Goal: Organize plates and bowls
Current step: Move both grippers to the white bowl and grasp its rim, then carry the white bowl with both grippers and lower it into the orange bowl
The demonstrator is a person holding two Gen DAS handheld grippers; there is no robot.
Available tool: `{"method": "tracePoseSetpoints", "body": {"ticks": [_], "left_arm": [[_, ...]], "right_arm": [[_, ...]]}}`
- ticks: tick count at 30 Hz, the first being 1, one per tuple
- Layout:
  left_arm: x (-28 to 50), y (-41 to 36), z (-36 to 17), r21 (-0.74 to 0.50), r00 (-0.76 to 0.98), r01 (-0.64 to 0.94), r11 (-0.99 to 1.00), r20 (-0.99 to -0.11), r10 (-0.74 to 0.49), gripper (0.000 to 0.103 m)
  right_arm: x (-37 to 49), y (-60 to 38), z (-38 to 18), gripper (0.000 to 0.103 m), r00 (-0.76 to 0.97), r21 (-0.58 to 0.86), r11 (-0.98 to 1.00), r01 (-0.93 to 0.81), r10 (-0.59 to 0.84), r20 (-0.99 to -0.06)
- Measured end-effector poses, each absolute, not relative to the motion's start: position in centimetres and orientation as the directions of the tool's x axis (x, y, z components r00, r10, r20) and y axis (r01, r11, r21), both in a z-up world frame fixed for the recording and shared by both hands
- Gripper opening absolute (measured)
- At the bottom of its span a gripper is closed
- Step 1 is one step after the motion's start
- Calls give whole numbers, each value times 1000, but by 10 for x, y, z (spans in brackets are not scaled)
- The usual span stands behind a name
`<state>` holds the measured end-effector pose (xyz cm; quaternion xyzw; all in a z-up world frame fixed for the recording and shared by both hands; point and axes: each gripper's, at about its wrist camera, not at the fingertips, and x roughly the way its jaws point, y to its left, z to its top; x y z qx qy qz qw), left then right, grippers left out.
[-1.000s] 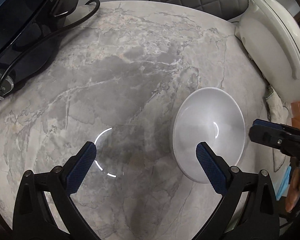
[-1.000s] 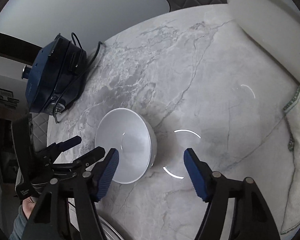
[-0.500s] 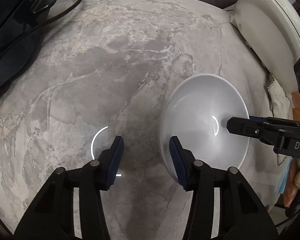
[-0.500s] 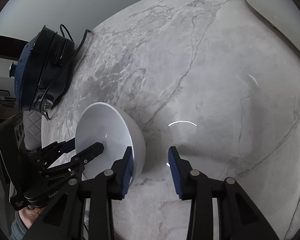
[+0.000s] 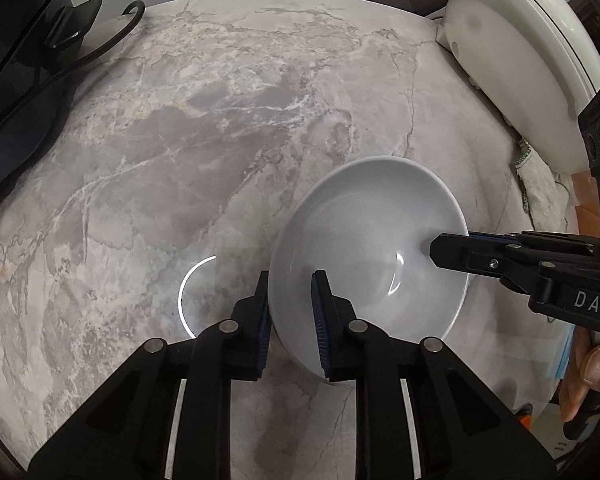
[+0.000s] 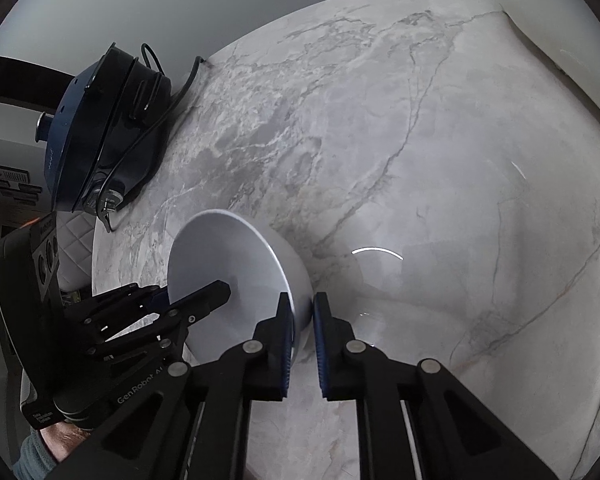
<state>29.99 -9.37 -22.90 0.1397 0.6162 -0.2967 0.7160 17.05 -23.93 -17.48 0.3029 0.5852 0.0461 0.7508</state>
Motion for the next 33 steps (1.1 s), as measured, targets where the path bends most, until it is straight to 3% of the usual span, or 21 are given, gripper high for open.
{"method": "tracePoseSetpoints", "body": {"ticks": [15,24,33], "left_arm": [[236,-98,-173,-233,25,636,735,-946,-322,17],[149,-102,-137,-286,-49,690,665,-935,-351,17],[55,-100,-134,-320,-138,727,607,-935,-328,17]], "right_arm": [[111,-259,-130,12,367,528,790,313,412,-834],[27,-267,-92,13,372,522,784,335,399,-838],[-65,-257,-81,15,371,518,777,357,391,-842]]}}
